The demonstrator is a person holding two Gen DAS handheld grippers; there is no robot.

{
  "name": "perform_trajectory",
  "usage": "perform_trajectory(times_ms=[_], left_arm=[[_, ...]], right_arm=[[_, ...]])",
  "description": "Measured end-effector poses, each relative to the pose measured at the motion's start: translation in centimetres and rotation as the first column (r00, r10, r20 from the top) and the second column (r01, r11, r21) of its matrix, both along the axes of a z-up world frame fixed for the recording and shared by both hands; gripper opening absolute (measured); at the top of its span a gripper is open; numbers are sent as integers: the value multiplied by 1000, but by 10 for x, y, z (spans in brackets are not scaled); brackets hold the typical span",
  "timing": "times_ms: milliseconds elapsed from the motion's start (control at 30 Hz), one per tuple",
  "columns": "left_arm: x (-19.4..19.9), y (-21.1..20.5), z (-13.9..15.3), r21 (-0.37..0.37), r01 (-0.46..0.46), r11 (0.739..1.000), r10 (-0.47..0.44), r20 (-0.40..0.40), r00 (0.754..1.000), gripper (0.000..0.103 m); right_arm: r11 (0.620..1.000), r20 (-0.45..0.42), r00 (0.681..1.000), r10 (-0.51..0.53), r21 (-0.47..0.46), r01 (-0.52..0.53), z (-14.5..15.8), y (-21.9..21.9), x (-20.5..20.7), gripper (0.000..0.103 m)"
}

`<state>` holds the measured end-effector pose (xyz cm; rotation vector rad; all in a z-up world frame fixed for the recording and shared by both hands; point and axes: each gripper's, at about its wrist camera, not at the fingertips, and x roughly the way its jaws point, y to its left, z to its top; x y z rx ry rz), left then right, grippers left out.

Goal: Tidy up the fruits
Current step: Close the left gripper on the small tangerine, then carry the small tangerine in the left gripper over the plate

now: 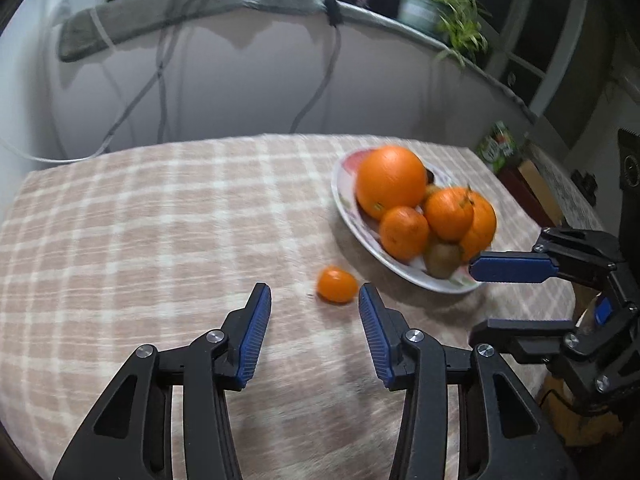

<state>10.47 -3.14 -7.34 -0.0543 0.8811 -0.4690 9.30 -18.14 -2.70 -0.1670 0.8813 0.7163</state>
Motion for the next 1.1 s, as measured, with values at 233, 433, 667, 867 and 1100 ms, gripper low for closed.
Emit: perform_trajectory(times_ms=[233, 433, 667, 867, 1100], left_arm=[[11, -24, -12, 67, 38, 997, -38, -1, 999, 39], [17, -35, -19, 109, 47, 993, -46, -8, 999, 29], [16, -38, -17, 110, 44, 993, -44, 3, 999, 26], [15, -26, -2, 66, 16, 998, -17, 19, 1000, 26], [20, -34, 22, 41, 33, 999, -35, 65, 997, 26]], right_arm=[[997, -8, 997, -82, 13, 82, 0, -28, -10, 46], [987, -23, 988, -151, 43, 152, -2, -51, -13, 46], [976, -31, 977, -210, 53, 211, -6, -70, -16, 46], [963, -31, 966, -258, 75, 260, -3, -88, -15, 46], [954, -32, 958, -285, 87, 287, -1, -101, -15, 46]])
